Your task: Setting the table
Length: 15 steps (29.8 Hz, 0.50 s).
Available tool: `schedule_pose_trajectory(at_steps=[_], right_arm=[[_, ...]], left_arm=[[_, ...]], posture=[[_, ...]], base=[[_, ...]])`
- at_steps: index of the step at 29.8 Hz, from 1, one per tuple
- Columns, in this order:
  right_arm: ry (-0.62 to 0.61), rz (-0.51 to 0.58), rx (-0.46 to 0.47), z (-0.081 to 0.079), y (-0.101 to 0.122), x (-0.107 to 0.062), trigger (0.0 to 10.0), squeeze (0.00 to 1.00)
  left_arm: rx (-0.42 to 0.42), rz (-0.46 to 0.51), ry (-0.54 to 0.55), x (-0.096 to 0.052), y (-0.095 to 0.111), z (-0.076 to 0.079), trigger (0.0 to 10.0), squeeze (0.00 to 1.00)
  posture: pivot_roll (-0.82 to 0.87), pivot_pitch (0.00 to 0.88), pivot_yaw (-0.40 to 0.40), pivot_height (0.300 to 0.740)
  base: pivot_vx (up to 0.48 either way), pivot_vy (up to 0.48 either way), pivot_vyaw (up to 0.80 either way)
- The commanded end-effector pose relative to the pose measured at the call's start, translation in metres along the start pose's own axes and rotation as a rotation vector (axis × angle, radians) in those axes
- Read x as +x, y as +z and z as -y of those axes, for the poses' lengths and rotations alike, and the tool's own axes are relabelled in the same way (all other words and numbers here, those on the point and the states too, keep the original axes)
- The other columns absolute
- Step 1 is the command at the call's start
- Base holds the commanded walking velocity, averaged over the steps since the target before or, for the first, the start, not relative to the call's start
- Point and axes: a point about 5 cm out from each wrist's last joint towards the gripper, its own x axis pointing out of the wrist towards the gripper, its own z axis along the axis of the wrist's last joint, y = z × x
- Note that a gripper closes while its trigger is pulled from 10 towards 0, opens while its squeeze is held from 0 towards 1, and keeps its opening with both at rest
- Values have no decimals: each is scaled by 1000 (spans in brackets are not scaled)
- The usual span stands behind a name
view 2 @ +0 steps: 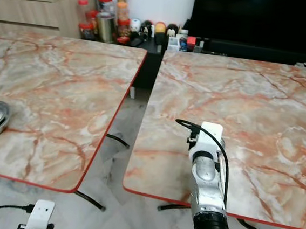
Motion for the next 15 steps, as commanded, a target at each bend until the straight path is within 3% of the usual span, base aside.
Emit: schedule_pose_trajectory(at_steps=[1, 8, 9, 10, 11, 13, 15], right_arm=[[-19, -22, 18, 1, 6, -2, 10000, 0], [-25, -94, 25, 3, 4, 0, 10000, 0], [-24, -106, 23, 3, 3, 0, 10000, 451], [-24, -114, 22, 3, 2, 0, 10000, 451], [-20, -130, 28, 2, 0, -1, 10000, 1000], [-14, -160, 18, 0, -2, -3, 10000, 1000], [-4, -176, 12, -2, -2, -5, 10000, 0]], left_arm=[[4, -30, -11, -1, -5, 0, 10000, 0], [10, -38, -17, -1, -7, 0, 10000, 0], [11, -40, -17, -1, -8, -1, 10000, 0], [12, -42, -17, -1, -8, -1, 10000, 0], [12, -44, -18, -1, -9, -1, 10000, 0], [11, -48, -19, -1, -10, -1, 10000, 0], [12, -56, -21, -2, -12, -1, 10000, 0]], posture=[[23, 0, 21, 728], [21, 0, 22, 728], [21, 0, 22, 728], [21, 0, 22, 728], [21, 0, 20, 728], [26, 0, 18, 728], [23, 0, 18, 728]], base=[[0, 0, 0], [0, 0, 0], [0, 0, 0], [0, 0, 0], [0, 0, 0], [0, 0, 0], [0, 0, 0]])
